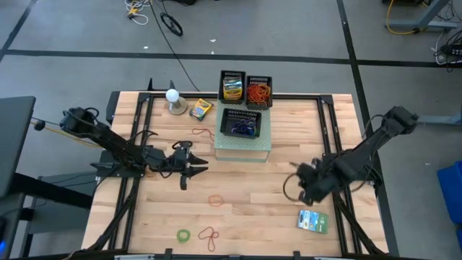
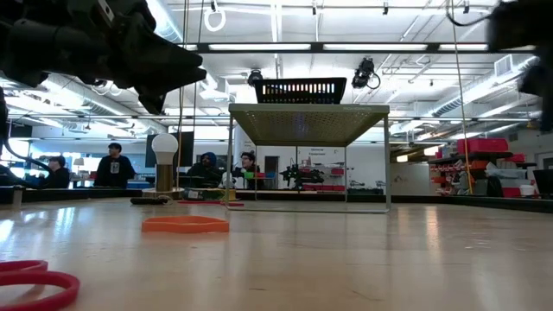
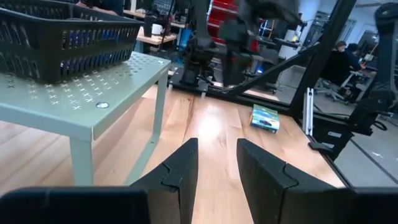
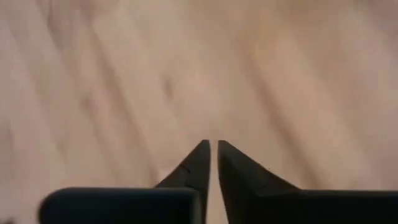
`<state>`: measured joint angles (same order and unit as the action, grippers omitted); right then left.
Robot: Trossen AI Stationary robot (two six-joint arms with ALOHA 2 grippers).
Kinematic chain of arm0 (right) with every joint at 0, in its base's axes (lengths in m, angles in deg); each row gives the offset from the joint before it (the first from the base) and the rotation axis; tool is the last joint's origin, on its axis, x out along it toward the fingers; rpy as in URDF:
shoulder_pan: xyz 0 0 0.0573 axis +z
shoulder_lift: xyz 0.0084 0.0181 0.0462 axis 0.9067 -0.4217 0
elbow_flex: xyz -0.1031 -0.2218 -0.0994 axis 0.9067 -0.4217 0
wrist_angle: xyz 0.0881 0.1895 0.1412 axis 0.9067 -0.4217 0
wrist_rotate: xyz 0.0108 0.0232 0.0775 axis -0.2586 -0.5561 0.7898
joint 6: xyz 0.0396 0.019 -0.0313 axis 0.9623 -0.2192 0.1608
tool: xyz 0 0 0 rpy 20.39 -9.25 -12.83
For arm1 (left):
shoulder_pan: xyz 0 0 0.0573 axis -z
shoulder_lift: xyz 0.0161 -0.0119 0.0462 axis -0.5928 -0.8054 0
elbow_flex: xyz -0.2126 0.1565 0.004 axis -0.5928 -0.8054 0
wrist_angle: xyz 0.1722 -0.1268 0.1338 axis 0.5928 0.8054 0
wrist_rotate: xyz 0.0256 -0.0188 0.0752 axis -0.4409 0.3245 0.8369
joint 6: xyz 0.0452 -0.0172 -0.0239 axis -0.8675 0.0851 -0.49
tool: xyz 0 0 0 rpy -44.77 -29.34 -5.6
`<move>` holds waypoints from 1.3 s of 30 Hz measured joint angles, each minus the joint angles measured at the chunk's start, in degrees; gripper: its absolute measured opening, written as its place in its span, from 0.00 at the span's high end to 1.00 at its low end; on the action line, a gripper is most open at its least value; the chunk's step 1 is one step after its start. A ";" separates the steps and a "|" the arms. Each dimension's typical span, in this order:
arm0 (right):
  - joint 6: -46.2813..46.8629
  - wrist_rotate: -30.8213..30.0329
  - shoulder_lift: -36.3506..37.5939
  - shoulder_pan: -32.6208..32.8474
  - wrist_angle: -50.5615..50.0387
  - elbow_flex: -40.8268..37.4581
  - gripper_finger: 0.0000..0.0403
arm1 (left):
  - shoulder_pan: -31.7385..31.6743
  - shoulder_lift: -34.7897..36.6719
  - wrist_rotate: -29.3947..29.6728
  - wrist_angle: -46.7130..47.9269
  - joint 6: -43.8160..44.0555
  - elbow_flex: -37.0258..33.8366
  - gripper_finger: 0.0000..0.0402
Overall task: Pick & Place Office Desk Supplies
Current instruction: Put the yellow crayon box into the top left black bin on the shelf
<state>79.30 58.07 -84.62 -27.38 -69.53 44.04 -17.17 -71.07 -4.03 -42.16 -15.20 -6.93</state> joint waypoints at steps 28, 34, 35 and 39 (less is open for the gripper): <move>18.09 27.90 -22.35 19.85 15.86 0.34 0.98 | -0.02 0.00 0.00 0.97 4.18 -0.02 0.70; 9.35 6.33 -22.13 15.14 12.67 4.50 0.98 | -0.04 0.00 0.85 0.96 4.26 -0.02 0.70; 8.43 5.39 -22.13 14.16 12.00 5.18 0.98 | -0.04 0.00 0.88 0.94 4.30 -0.02 0.70; 6.72 8.23 -22.11 12.09 7.34 7.71 0.95 | -0.04 0.00 0.85 0.92 5.22 -0.02 0.70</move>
<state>86.01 66.31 -106.73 -15.29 -62.19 51.75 -17.22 -71.07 -3.18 -41.24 -9.98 -6.95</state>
